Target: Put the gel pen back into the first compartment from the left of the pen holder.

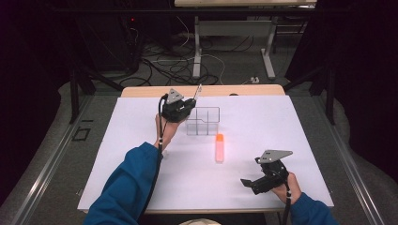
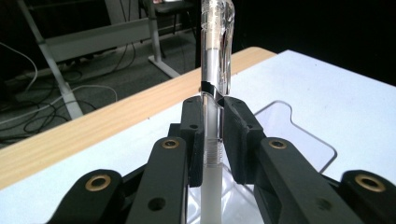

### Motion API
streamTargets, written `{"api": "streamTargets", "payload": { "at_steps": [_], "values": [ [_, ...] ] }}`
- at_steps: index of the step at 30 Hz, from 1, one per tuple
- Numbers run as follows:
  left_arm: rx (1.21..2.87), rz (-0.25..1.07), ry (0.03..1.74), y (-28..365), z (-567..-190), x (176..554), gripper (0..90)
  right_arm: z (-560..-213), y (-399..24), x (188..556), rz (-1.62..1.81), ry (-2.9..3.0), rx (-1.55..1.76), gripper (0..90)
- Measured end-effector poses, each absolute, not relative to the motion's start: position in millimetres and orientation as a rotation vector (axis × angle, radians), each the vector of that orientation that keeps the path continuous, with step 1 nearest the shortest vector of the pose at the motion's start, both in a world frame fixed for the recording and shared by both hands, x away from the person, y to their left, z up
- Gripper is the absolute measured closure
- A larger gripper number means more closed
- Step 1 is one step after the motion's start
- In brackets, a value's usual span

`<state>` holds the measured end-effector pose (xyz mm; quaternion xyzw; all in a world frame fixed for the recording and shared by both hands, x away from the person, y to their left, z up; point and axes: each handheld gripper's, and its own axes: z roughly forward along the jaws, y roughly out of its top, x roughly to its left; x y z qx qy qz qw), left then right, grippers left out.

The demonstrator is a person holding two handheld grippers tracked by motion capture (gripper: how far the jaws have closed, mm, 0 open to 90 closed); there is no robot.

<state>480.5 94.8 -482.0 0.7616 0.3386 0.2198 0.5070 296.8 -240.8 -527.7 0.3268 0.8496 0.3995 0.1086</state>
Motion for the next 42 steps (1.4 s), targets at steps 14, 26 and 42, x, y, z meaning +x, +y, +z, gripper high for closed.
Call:
{"api": "streamTargets", "payload": {
  "at_steps": [14, 26, 42],
  "values": [
    [1.9, 0.502, 0.816, 91.1, -489.6, 478.7, 79.0, -527.6, -241.0, 296.9, 1.169, 2.498, 0.959, 0.2],
    [1.948, 0.483, 0.83, 92.3, -493.9, 477.1, 78.9, -527.2, -240.8, 296.9, 1.165, 2.507, 0.971, 0.3],
    [1.987, 0.514, 0.857, 94.4, -493.8, 467.5, 67.5, -527.5, -240.9, 296.8, 1.165, 2.498, 0.958, 0.4]
  ]
}}
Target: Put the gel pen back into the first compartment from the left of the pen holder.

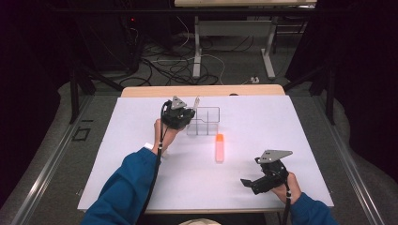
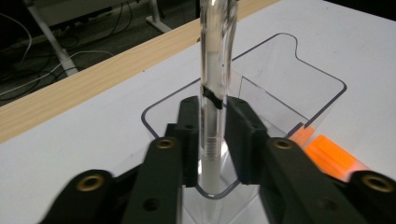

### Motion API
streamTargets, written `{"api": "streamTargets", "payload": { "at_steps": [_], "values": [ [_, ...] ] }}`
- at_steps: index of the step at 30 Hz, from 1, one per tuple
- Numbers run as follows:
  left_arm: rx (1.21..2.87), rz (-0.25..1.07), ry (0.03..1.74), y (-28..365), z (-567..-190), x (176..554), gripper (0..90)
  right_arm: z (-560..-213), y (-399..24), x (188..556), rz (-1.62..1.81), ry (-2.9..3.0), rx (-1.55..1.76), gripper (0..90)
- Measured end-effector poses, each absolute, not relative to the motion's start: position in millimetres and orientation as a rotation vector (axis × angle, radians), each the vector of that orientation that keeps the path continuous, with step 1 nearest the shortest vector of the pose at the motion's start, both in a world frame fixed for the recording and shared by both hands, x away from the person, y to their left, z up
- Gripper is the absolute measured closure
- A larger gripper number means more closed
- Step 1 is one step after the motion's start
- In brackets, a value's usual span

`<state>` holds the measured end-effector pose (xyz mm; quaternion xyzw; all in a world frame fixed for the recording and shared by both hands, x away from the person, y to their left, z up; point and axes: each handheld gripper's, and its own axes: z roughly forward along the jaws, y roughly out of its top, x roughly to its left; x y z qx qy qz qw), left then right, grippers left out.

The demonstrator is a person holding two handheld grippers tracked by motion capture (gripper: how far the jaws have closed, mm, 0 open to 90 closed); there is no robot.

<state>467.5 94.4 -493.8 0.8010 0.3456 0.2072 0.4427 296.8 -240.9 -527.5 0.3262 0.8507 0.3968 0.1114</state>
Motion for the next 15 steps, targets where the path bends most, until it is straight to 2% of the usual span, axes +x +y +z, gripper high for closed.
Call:
{"api": "streamTargets", "payload": {
  "at_steps": [7, 8, 10, 15],
  "values": [
    [1.953, 0.556, 0.864, 102.2, -488.0, 447.7, 34.7, -527.5, -241.0, 296.7, 1.168, 2.498, 0.958, 0.5],
    [1.957, 0.555, 0.863, 103.9, -488.2, 445.4, 34.7, -527.5, -241.0, 296.7, 1.168, 2.498, 0.958, 0.5],
    [1.965, 0.554, 0.859, 108.4, -489.2, 439.8, 27.6, -527.5, -240.8, 296.9, 1.164, 2.499, 0.954, 0.5],
    [2.001, 0.531, 0.848, 121.2, -491.5, 425.6, 20.8, -527.5, -240.7, 296.6, 1.168, 2.498, 0.951, 0.4]
  ]
}}
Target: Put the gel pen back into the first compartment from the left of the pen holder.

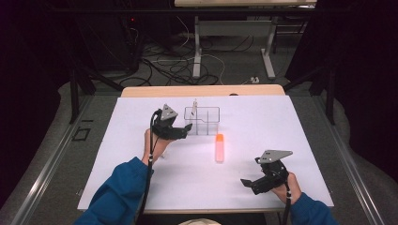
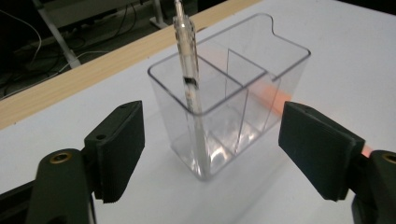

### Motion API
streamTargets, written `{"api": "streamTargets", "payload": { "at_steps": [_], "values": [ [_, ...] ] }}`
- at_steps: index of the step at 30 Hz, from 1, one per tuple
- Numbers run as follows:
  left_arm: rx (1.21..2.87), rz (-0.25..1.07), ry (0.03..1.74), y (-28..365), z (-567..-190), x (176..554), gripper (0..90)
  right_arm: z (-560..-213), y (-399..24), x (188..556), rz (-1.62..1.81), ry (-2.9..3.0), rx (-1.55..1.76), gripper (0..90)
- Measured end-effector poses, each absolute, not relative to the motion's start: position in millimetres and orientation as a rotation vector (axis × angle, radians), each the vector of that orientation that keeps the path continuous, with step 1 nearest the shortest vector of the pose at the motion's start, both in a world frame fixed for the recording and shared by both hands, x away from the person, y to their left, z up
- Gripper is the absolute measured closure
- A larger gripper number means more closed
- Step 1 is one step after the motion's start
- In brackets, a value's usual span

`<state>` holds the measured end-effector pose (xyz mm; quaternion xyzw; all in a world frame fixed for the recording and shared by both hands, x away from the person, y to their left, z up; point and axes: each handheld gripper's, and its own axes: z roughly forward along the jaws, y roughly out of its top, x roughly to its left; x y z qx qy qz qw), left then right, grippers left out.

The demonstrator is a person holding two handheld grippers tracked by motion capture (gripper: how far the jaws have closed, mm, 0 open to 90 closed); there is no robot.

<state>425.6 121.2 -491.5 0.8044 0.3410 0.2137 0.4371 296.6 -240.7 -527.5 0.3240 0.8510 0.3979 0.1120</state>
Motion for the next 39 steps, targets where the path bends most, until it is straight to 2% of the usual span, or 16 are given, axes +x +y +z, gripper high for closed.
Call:
{"api": "streamTargets", "payload": {
  "at_steps": [24, 39],
  "values": [
    [2.122, 0.431, 0.827, 155.4, -512.9, 367.2, 6.7, -528.6, -239.7, 296.8, 1.17, 2.492, 0.958, 0.6],
    [2.167, 0.413, 0.865, 173.2, -522.2, 344.3, 2.2, -529.0, -239.8, 297.6, 1.166, 2.509, 0.969, 0.6]
  ]
}}
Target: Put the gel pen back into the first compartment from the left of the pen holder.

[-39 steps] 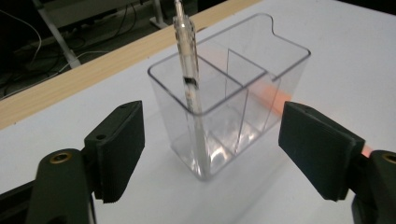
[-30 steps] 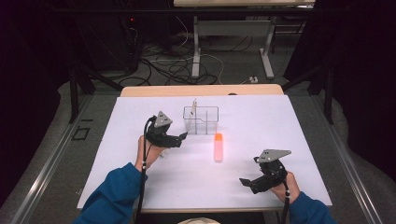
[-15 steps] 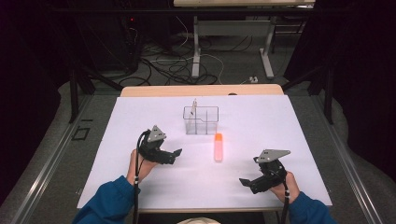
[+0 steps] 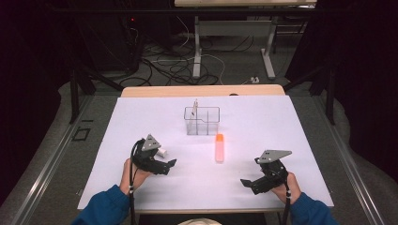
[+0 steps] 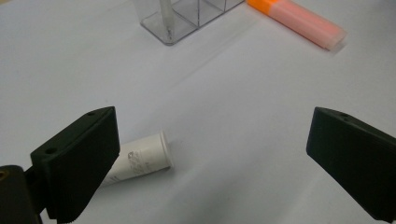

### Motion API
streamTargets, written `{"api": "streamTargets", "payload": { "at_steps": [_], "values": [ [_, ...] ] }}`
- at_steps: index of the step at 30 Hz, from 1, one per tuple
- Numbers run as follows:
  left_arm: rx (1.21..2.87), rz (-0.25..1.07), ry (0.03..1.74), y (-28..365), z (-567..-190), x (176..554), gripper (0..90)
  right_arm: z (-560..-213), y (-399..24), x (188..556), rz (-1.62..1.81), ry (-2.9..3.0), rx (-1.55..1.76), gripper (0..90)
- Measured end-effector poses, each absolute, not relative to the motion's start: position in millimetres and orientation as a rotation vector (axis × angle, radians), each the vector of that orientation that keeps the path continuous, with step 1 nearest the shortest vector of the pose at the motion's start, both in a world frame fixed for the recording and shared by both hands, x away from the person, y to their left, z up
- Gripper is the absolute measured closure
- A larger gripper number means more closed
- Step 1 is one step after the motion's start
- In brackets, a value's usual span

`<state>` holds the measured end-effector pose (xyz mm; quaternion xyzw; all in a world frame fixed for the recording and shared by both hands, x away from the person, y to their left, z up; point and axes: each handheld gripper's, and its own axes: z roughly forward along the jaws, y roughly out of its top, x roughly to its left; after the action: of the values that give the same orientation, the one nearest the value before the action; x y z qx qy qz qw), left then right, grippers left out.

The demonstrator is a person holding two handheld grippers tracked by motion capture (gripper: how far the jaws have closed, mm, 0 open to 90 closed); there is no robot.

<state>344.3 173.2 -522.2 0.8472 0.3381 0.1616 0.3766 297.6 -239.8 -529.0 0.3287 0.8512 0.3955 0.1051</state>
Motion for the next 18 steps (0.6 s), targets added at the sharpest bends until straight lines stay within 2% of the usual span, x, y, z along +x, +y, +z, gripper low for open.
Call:
{"api": "streamTargets", "payload": {
  "at_steps": [18],
  "values": [
    [2.175, 0.407, 0.902, 185.5, -525.5, 329.3, 0.0, -531.0, -238.6, 298.7, 1.169, 2.508, 0.968, 0.5]
  ]
}}
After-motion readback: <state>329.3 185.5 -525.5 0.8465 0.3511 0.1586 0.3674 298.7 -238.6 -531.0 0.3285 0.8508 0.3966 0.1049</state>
